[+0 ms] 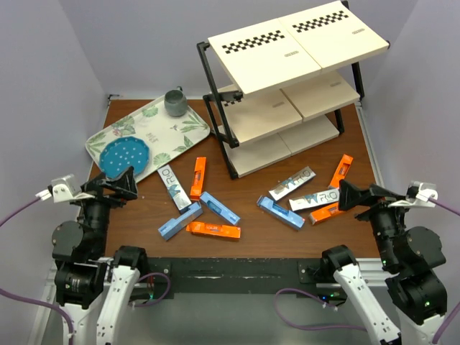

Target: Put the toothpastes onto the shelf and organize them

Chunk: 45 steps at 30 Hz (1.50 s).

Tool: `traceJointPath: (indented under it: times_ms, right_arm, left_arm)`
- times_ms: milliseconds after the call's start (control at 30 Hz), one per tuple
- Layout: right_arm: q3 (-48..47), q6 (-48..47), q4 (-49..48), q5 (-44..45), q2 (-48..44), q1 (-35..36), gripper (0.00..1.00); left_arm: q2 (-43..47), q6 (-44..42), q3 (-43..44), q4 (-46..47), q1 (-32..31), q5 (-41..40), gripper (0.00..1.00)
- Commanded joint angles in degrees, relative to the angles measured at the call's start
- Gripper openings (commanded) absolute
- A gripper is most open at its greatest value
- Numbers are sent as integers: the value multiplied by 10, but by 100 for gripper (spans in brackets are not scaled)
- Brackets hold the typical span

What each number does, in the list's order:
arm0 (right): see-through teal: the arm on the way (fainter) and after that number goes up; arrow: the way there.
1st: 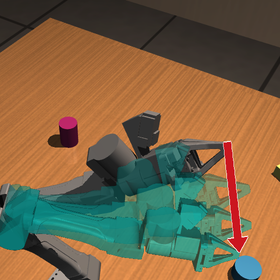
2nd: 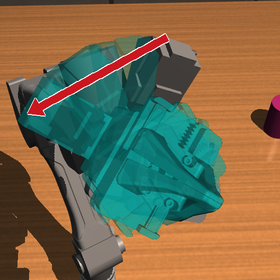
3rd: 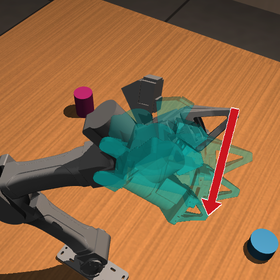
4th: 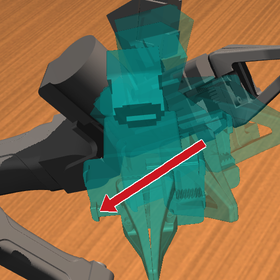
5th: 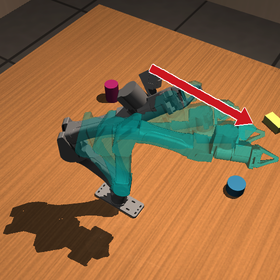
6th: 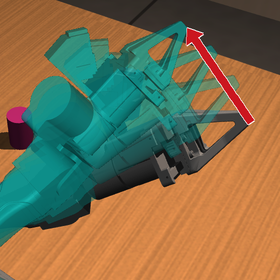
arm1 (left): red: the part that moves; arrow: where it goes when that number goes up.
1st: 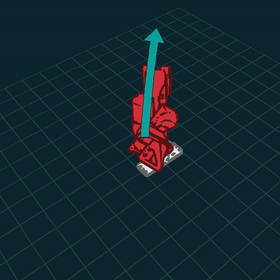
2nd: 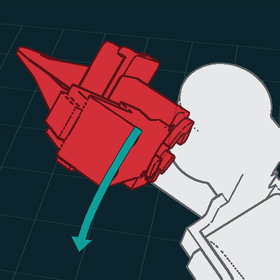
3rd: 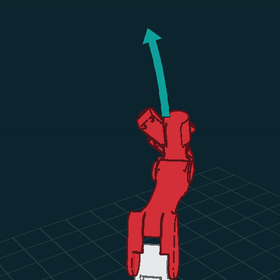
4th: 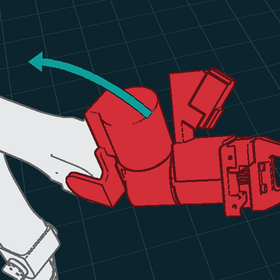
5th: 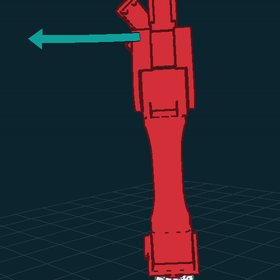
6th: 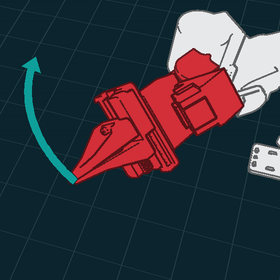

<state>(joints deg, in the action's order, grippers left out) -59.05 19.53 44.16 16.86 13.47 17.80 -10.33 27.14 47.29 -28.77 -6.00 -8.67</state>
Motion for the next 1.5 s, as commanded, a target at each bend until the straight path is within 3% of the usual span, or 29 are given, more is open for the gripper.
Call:
traceJointPath:
  times_ms: [0, 300, 567, 900, 1167, 1467]
  right_arm:
    - [7, -2, -10, 10, -5, 7, 98]
    - [32, -5, -27, 10, -12, 21, 99]
    - [65, 2, -36, -10, -22, 31, 99]
    - [89, -6, -72, -19, -8, 41, 99]
    - [89, -14, -84, -15, 21, 41, 99]
    - [83, -11, -87, -19, 62, 41, 99]
  left_arm:
    - [-37, 50, -4, -17, 4, -22, 100]
    - [-152, 107, -18, -53, 5, -14, 100]
    - [-289, 136, -41, -25, 4, 19, 100]
    - [-527, 134, -25, 35, 1, 49, 100]
    - [-683, 152, 24, 53, -43, 9, 100]
    - [-744, 235, 18, 5, -113, -94, 98]
